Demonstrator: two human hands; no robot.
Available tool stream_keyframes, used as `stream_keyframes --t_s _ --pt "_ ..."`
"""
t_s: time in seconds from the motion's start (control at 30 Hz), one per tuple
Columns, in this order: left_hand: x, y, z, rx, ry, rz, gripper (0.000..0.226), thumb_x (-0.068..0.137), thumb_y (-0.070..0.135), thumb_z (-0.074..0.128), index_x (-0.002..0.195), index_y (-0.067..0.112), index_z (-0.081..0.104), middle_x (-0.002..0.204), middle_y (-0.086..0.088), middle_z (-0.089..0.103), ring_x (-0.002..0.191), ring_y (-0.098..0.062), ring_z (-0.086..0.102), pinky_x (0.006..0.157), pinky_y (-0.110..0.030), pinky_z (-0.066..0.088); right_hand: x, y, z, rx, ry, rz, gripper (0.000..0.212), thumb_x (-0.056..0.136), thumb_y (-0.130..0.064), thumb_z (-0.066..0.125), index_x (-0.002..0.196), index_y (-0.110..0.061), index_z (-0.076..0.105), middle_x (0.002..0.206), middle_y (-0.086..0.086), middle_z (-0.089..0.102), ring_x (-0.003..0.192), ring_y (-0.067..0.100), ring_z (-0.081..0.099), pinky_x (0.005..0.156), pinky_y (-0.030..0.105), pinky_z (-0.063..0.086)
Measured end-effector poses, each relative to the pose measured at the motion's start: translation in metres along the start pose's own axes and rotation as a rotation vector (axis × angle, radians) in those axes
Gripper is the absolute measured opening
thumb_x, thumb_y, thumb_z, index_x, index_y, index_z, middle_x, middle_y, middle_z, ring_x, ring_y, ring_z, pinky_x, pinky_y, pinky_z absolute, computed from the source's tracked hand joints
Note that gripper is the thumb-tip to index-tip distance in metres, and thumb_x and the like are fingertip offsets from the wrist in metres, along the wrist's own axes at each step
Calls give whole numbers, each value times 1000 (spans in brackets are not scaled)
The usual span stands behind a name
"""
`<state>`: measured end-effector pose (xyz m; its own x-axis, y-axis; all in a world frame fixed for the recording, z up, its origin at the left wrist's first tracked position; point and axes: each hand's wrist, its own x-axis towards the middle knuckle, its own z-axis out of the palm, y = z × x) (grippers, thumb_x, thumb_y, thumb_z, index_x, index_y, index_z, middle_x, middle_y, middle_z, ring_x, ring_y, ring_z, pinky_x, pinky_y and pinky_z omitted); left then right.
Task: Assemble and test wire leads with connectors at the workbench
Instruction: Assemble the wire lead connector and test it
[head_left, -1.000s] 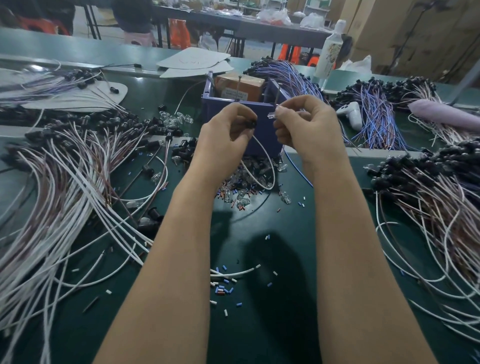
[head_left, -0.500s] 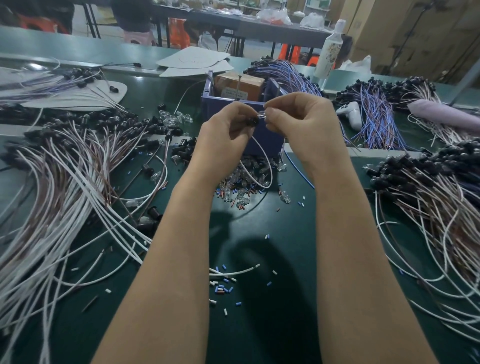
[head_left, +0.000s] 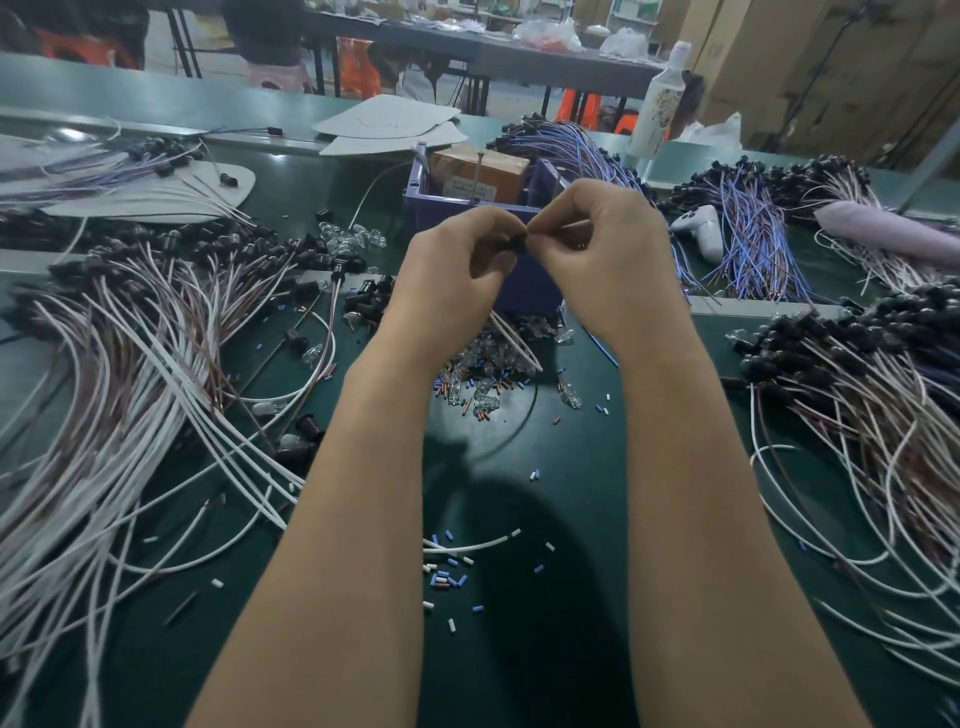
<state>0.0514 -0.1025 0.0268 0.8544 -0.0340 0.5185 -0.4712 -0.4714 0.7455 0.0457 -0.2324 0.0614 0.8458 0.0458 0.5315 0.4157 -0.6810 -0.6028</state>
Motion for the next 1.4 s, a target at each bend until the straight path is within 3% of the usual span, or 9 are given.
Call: stream_keyframes --t_s 0.13,0.4,0.77,0.87,1.07,1.17,1.27,1.33,1.4 --pt "1 8 -4 17 15 46 21 89 7 60 107 14 68 90 6 67 76 12 56 71 0 37 2 1 -5 129 34 20 10 83 -10 67 83 -20 70 75 -7 66 74 6 65 68 11 49" --pt "3 15 -11 0 8 49 12 90 14 62 100 15 67 83 12 64 79 3 58 81 -13 45 2 8 0 907 64 351 12 85 -6 68 74 -11 65 64 -1 66 61 8 64 62 17 52" --pt "3 17 -8 107 36 46 13 89 15 62 99 11 69 80 6 64 66 8 52 63 -1 34 -1 13 14 980 37 412 14 89 -6 63 75 -8 63 71 5 64 65 12 61 67 19 54" --pt "4 17 -5 95 56 20 13 89 17 63 100 12 69 85 4 68 76 0 59 67 -4 39 0 12 13 1057 44 444 19 93 -10 57 76 -9 65 67 0 69 67 11 66 68 21 56" --pt "2 16 -4 72 -50 -53 12 87 21 65 99 21 64 79 6 66 72 -3 57 62 -4 37 1 16 9 606 -65 291 8 89 -15 65 82 -16 62 76 4 68 67 10 66 66 21 54" --pt "-1 7 -14 128 -234 -224 15 88 26 65 101 21 60 85 0 66 79 -14 63 73 -25 49 3 26 1 485 151 339 10 92 -18 62 84 -16 57 84 6 67 65 8 63 63 19 54" --pt "-3 -2 -31 157 -184 -334 9 91 27 61 94 19 64 91 -6 67 85 -21 63 81 -32 50 5 44 -10 286 288 463 17 94 -25 58 92 -9 59 95 13 68 83 20 65 82 37 55" --pt "-2 -5 -38 165 -80 -366 9 91 26 61 90 18 65 88 -7 67 82 -20 60 80 -30 47 5 51 -13 122 221 533 19 92 -24 55 97 -6 61 100 14 68 96 28 64 92 43 50" --pt "-1 -3 -43 153 4 -380 7 91 25 62 88 18 64 83 -5 65 74 -17 58 76 -30 48 2 46 -15 -46 -5 549 17 90 -21 52 89 -9 64 95 14 70 96 29 65 84 34 50"
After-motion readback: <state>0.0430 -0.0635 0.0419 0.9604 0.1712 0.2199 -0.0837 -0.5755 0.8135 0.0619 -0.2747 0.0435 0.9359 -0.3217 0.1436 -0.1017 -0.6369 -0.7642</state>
